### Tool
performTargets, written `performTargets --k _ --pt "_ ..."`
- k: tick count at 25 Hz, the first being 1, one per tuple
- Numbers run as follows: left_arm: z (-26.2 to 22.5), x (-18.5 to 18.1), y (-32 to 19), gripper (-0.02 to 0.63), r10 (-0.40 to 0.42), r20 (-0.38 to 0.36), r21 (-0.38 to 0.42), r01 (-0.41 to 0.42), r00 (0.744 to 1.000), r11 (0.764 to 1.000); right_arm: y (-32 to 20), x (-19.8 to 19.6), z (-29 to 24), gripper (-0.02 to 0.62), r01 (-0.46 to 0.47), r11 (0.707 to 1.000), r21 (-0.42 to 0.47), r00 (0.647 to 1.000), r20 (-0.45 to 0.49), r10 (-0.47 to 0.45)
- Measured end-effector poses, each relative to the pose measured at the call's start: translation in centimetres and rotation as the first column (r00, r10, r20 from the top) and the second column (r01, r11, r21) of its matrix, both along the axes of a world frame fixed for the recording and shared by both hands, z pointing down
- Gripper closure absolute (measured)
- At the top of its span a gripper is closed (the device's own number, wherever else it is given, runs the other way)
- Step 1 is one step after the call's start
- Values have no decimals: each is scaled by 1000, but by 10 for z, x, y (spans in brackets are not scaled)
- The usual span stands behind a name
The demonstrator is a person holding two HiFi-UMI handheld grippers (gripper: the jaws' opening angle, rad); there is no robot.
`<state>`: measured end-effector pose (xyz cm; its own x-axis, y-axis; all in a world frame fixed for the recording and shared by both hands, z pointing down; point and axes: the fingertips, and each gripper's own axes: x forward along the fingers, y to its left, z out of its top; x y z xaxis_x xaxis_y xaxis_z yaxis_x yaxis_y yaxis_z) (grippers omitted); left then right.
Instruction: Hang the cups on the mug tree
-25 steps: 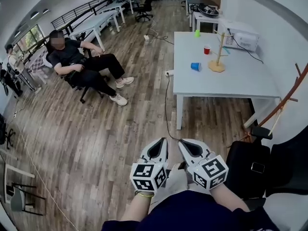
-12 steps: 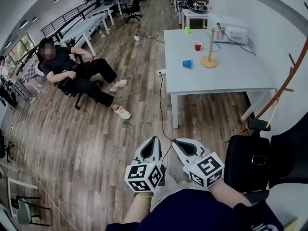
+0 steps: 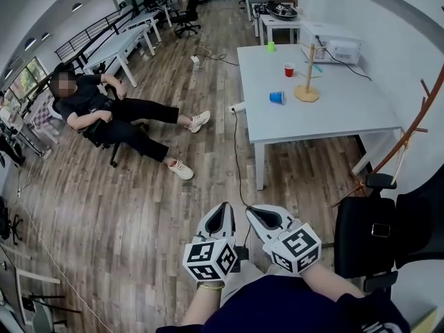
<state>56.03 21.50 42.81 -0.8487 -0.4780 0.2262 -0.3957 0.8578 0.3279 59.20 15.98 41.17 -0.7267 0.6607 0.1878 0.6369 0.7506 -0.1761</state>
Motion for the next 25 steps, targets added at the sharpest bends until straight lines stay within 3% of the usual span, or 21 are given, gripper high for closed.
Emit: performTargets --k 25 --pt "9 -99 77 586 142 -25 1 -142 990 990 89 -100 -1 566 -117 993 -5 993 6 117"
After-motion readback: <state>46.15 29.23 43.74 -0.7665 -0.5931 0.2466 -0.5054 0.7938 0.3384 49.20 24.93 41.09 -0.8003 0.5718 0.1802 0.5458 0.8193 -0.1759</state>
